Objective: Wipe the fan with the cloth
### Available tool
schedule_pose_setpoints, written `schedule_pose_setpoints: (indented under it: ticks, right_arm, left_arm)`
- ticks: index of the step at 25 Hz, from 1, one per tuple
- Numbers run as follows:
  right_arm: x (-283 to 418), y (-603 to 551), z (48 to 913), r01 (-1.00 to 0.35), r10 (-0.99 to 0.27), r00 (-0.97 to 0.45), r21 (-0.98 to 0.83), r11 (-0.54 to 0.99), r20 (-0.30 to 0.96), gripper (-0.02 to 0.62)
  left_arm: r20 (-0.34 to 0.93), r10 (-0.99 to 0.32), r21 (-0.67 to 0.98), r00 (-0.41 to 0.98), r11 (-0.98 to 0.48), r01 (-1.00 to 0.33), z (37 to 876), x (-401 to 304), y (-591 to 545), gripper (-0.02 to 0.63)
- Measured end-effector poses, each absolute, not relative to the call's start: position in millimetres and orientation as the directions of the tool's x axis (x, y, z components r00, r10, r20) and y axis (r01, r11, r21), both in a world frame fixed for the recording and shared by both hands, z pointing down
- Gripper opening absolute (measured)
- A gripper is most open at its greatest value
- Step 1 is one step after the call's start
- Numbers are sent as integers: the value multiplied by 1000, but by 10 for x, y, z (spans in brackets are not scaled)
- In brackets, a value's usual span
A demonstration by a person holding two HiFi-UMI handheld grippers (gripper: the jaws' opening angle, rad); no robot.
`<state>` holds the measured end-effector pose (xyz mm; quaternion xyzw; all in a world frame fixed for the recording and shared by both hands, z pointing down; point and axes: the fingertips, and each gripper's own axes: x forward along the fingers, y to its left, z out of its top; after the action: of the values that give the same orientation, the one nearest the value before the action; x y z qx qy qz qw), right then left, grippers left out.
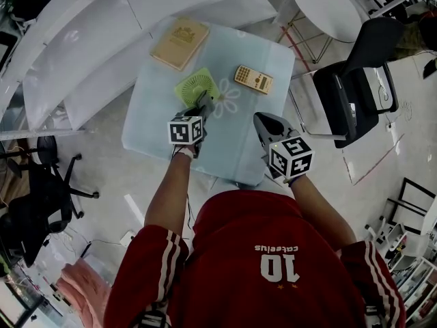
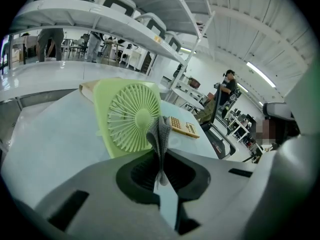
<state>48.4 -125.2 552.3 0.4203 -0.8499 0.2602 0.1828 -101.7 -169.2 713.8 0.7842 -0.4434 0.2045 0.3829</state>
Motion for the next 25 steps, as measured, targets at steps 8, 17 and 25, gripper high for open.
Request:
schedule_pose_setpoints:
  ticks: [8, 17, 25]
  right_arm:
    - [608, -1319, 5703, -817, -604, -570, -307, 489, 557, 3]
    - [697, -1401, 5869, -818, -584, -569, -325, 475, 579, 3]
    - [779, -1408, 5978, -817, -565, -569, -332, 472, 598, 3]
  left_arm:
    - [661, -527, 442, 534, -302, -845, 7221, -855, -1815, 28]
    - [666, -511, 458, 543, -294, -839, 7334, -689, -1907, 28]
    - [672, -513, 461, 534, -274, -844, 7425, -647, -1999, 28]
